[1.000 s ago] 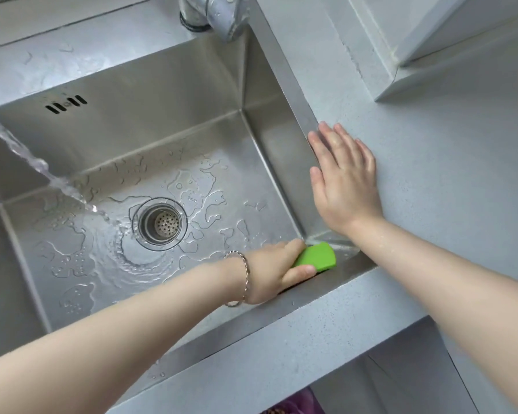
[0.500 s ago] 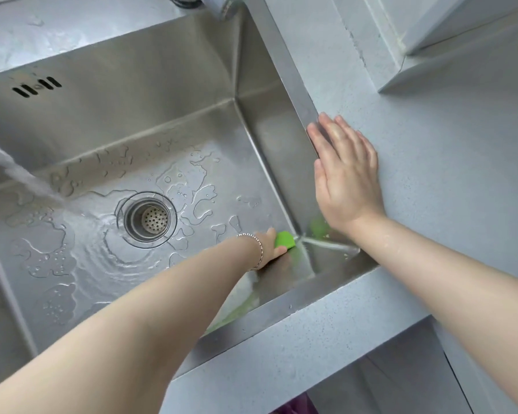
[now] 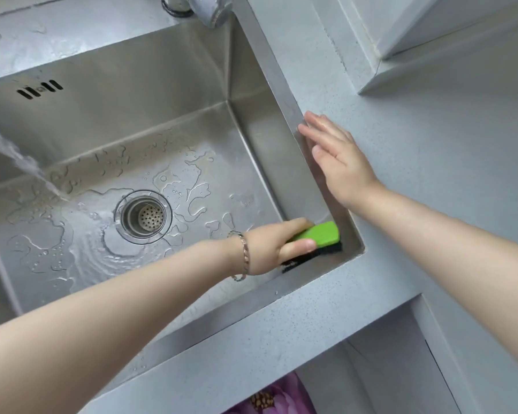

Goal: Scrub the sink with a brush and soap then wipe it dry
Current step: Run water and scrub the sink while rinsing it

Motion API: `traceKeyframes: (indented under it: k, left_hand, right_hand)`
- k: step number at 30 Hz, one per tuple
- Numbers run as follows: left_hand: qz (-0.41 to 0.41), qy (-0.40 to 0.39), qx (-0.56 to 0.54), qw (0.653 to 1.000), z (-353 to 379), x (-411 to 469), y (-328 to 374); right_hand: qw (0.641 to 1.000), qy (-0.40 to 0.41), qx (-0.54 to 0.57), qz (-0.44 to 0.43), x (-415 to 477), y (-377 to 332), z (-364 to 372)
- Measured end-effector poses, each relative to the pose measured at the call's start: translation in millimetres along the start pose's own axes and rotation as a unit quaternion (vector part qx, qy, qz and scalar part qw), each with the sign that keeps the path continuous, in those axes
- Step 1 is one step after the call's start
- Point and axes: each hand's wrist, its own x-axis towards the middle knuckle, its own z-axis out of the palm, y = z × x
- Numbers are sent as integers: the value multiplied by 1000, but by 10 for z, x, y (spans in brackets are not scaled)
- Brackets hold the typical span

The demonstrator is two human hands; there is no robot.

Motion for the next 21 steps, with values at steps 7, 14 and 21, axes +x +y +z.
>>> traceKeyframes:
  k: [7, 14, 21]
  left_hand:
    - [23, 0, 33, 999, 106, 193, -91]
    - [71, 35, 39, 996, 128, 176, -235]
    - [-13, 24, 68, 997, 227, 327, -570]
  right_hand:
    - [1000, -24, 18, 5, 23, 13, -33]
    - [1000, -14, -12, 4, -3, -22, -16]
    - [999, -6, -31, 14, -14, -39, 14]
